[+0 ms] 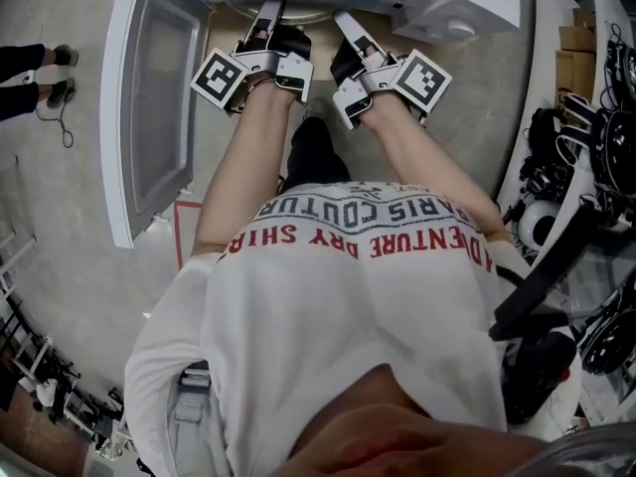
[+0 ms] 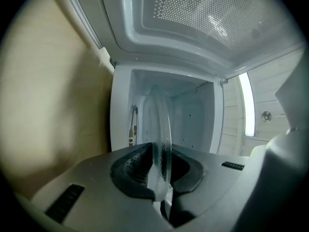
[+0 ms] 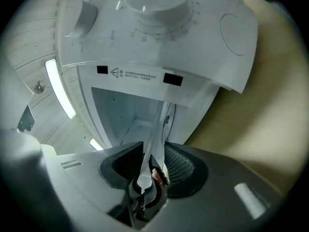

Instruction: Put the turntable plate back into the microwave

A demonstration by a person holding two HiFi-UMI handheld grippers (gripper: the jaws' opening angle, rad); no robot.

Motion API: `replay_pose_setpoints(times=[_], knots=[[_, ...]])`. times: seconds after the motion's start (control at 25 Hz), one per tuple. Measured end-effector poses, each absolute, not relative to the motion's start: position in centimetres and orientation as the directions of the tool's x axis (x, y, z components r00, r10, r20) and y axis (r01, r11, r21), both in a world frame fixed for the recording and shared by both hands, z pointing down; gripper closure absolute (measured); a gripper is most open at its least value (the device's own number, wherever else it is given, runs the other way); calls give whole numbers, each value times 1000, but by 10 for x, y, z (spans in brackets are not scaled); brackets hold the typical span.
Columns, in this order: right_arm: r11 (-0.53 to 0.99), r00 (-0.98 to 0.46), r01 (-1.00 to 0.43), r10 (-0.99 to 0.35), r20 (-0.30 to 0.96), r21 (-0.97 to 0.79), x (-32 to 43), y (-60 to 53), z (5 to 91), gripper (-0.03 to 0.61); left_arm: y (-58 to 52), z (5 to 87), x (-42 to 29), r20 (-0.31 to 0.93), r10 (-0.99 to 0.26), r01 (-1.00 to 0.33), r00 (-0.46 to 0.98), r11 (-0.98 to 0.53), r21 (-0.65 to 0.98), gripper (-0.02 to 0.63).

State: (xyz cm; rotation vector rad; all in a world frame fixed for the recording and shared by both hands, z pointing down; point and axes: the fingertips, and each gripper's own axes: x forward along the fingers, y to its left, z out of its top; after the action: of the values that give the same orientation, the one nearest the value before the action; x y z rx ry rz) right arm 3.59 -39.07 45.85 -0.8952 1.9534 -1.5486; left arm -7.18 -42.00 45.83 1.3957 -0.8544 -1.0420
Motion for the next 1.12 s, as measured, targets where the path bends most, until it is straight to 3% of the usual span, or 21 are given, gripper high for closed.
replay_pose_setpoints(times=[0.48, 0.6, 0.92, 1.12], knots=[[91, -657, -113, -754, 6, -989, 27, -412, 469, 474, -435, 464, -64, -80, -924, 49, 373, -66, 997, 581], [99, -658, -75, -752, -25, -992, 23, -416, 467, 511, -439, 465, -65, -71, -925, 52, 373, -56, 997, 581], [100, -621, 26, -778, -94, -995, 18, -442, 463, 514, -463, 471, -69, -13, -922, 74, 386, 17, 997, 581], [81, -598, 93, -792, -121, -992, 18, -448, 469, 514, -471, 472, -70, -2, -913, 22, 408, 8, 1000, 571]])
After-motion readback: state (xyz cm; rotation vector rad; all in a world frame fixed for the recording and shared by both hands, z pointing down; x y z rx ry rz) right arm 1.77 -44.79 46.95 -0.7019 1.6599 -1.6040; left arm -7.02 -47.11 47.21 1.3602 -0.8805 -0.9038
